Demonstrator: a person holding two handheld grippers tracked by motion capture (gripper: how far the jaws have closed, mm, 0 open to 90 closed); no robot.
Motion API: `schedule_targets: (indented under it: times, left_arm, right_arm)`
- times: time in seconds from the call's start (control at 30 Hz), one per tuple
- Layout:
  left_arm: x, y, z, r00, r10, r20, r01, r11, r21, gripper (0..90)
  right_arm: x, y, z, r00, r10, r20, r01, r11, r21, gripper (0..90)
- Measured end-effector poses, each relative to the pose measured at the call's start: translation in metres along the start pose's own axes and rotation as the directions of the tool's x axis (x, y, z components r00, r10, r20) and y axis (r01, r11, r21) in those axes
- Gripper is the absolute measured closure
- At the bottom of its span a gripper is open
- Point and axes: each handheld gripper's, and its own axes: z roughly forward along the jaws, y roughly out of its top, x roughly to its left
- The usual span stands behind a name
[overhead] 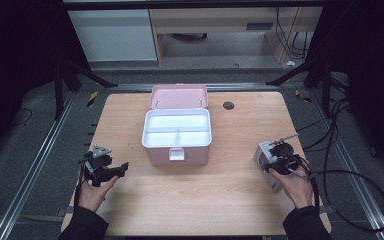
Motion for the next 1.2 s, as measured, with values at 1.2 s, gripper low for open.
schedule_targets:
  times: [1.2]
  left_arm:
    - [-0.018, 0.084, -0.014, 0.9899, 0.058, 0.129, -0.031, 0.9794, -0.199, 45.9]
  right_arm:
    - [0.024, 0.058, -0.063, 0.994, -0.081, -0.074, 0.025, 0.8242, -0.566, 21.4]
